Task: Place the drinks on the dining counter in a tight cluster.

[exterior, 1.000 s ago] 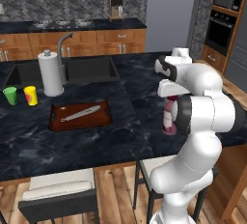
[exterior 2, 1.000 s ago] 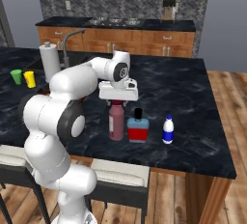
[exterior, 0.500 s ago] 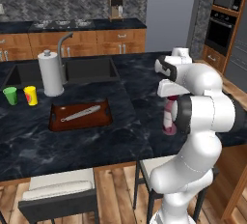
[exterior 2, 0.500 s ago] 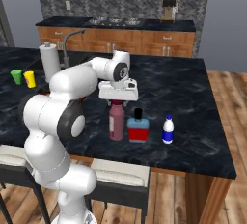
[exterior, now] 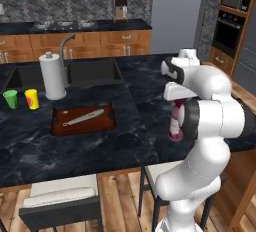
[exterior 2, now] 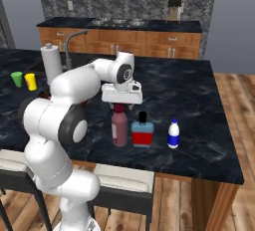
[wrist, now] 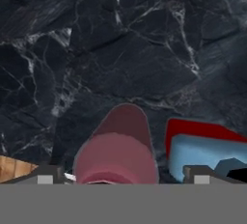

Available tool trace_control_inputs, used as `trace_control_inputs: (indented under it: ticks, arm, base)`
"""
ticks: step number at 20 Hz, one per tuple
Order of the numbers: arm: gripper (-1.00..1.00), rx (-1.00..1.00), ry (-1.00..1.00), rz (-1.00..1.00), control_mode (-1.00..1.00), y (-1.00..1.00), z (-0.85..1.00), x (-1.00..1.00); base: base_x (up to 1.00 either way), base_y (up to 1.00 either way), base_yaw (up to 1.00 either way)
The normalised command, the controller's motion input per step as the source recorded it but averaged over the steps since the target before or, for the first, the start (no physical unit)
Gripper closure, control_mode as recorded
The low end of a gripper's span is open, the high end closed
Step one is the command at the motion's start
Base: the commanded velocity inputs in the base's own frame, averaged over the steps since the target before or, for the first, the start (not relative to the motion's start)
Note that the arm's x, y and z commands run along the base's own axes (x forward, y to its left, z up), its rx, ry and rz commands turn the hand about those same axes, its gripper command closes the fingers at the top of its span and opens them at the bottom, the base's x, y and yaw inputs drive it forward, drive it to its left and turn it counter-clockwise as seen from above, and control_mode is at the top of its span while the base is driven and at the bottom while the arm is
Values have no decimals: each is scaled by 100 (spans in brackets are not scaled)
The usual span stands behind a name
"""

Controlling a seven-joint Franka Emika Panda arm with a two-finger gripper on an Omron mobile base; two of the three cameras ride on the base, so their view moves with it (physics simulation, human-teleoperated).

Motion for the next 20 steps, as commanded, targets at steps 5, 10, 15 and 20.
trace_control_inputs:
  ticks: [5, 10, 15, 20]
  arm:
    - [-100, 1, -7, 0, -100, 0, 69, -41]
    - [-100, 4, -14, 0, -100, 0, 78, -80]
    - [-100, 3, -9, 0, -100, -2, 24, -100]
    - [-100, 0, -7, 0, -100, 0, 0, -100]
  base:
    - [0, 0, 0]
    - [0, 0, 0]
    - [0, 0, 0]
    - [0, 0, 0]
